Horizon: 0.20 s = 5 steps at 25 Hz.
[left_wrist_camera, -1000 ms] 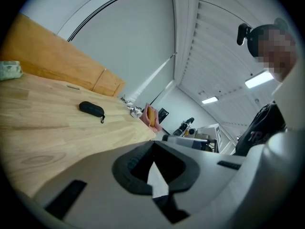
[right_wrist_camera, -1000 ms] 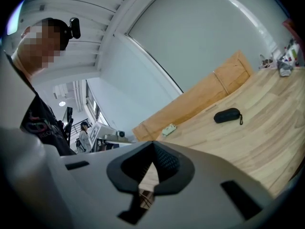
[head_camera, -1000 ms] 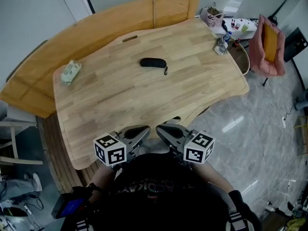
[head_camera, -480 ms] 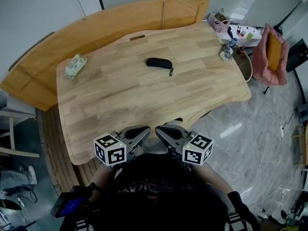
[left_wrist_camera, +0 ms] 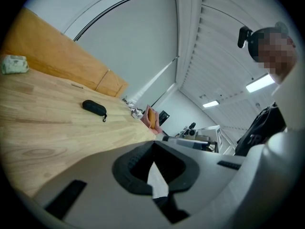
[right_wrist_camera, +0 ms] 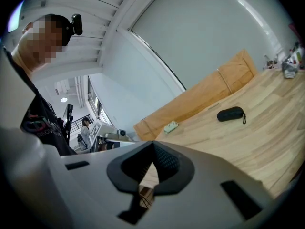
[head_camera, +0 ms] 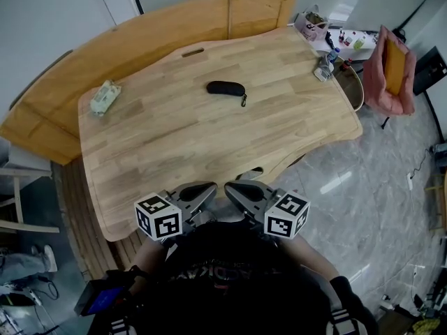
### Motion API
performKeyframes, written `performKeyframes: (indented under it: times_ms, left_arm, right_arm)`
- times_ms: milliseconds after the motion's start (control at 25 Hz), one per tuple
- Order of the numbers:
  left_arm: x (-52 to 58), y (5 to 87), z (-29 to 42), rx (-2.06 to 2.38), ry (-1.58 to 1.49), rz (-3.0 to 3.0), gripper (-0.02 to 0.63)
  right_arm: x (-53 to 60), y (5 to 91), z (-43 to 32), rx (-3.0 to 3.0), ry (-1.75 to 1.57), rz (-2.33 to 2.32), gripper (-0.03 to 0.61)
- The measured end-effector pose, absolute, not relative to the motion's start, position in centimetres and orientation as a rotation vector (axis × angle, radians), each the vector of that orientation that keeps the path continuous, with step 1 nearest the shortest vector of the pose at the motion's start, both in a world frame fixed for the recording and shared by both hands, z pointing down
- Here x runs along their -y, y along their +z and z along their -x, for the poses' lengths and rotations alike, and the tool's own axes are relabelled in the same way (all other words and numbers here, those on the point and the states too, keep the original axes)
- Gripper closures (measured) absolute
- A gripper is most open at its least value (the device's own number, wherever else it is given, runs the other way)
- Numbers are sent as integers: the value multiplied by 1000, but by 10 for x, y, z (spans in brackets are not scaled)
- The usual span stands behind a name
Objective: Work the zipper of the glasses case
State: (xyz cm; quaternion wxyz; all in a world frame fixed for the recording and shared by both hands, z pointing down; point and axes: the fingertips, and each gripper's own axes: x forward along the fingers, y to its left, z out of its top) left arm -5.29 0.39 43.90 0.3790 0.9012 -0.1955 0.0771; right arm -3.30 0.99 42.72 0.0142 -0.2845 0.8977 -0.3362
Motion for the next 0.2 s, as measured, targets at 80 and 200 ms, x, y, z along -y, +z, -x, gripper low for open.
performKeyframes:
  times_ms: [80, 200]
  left_arm:
    - [-4, 440, 53, 498, 198, -2301, 601]
    - [-5, 441, 52, 498, 199, -2300, 602]
  right_arm:
    - [-10, 428, 33, -2795, -1045, 889, 565]
    - [-11, 429, 32, -2796, -1042, 892, 565]
